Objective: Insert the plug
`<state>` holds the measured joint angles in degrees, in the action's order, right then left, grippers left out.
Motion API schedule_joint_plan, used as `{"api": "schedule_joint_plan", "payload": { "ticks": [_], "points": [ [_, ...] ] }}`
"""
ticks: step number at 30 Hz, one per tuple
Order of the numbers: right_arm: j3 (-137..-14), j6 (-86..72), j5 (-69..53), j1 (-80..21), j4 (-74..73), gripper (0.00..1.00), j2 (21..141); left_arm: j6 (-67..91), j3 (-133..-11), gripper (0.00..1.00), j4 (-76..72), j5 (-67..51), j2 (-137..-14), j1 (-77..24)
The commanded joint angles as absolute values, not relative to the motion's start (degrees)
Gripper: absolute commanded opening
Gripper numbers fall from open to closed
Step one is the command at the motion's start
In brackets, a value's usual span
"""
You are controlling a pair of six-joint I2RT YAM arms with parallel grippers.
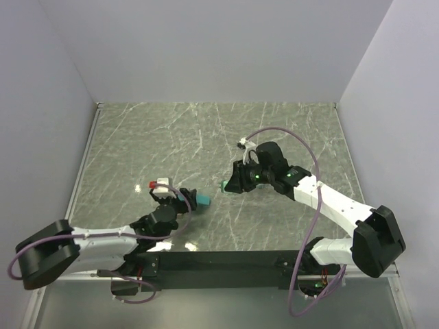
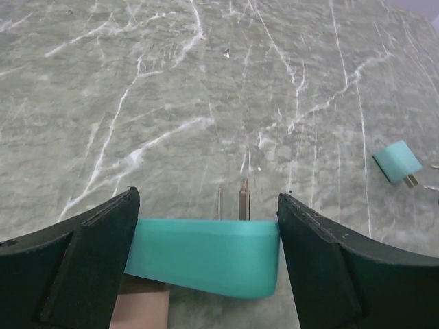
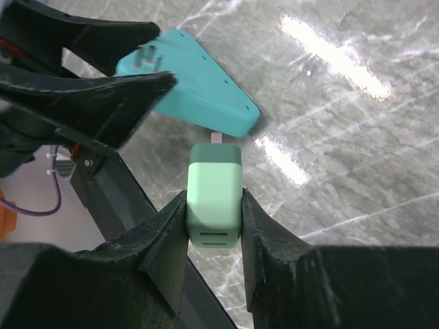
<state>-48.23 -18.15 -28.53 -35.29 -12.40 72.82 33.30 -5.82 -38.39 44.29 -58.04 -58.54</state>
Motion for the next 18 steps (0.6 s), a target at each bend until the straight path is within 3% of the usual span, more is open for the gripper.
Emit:
{"api": "schedule_joint_plan", "payload": {
  "ticks": [1,18],
  "points": [
    [-47.29,-17.75,-30.14,-34.63,-8.09,0.0,70.84,36.56,-7.56,0.86,-38.22,45.62,-65.97,-59.15],
    [-46.49,-17.49,-26.55,-33.66,-8.43,0.0,70.93,38.67,-22.67,0.85,-48.34,39.38,-89.9,-57.84]
  ]
}}
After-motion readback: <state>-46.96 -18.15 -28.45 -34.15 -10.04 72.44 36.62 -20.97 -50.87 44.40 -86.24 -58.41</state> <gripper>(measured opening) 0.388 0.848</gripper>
